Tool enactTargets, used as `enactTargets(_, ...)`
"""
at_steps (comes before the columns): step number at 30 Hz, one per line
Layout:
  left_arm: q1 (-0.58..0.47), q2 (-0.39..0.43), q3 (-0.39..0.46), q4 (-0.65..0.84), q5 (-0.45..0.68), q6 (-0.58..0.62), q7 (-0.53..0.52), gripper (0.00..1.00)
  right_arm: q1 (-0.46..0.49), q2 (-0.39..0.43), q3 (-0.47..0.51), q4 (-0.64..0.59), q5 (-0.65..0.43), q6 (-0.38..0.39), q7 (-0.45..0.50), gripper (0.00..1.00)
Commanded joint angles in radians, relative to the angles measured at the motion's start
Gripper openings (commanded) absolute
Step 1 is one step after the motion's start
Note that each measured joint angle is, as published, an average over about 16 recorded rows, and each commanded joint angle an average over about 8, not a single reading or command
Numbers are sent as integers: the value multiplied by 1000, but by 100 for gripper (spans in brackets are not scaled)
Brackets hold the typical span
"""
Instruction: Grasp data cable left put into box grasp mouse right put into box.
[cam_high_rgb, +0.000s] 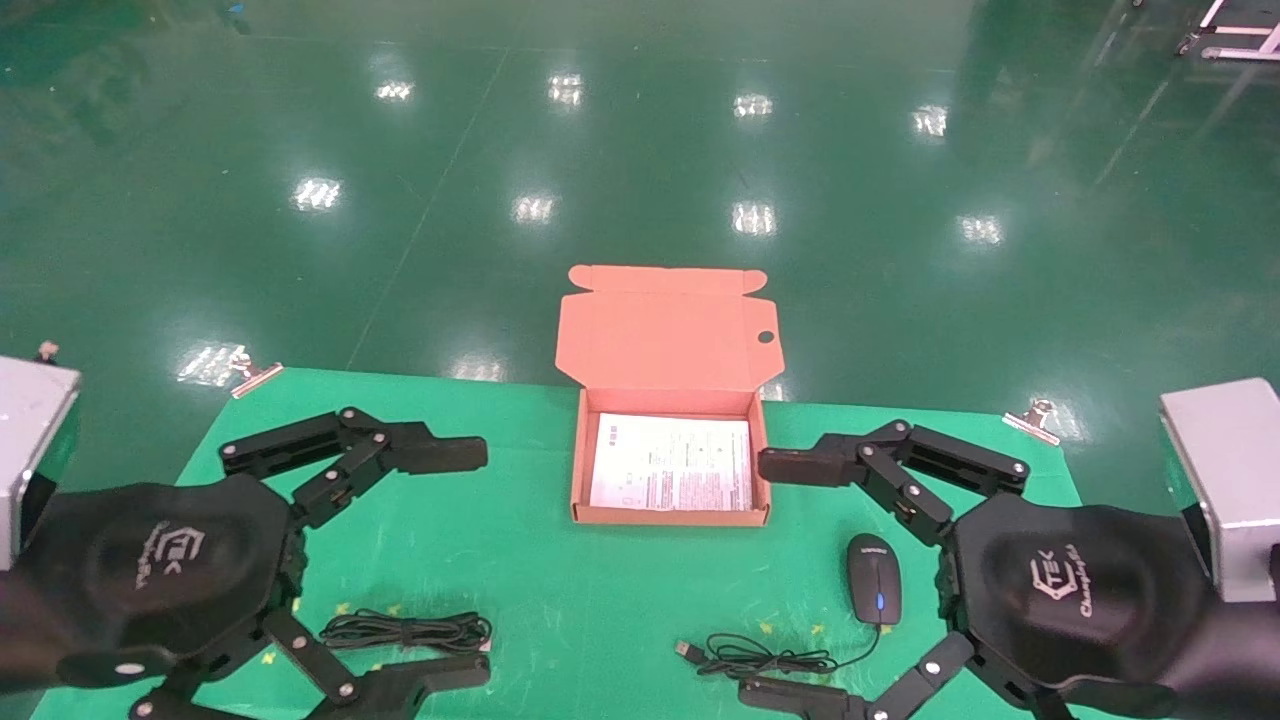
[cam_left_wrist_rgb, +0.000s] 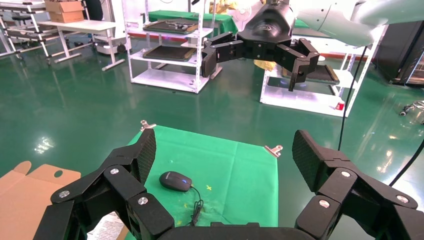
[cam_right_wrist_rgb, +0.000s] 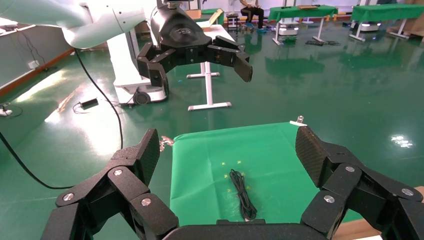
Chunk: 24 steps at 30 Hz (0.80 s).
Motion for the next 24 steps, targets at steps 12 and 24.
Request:
enactTargets(12,-2,2,2,1,3,-3,0,100,0,0,0,0,0,0,0,100)
enactTargets(24,-62,17,49,-17,99,14,-12,100,42,14,-23,27,-94,-2,-24,100)
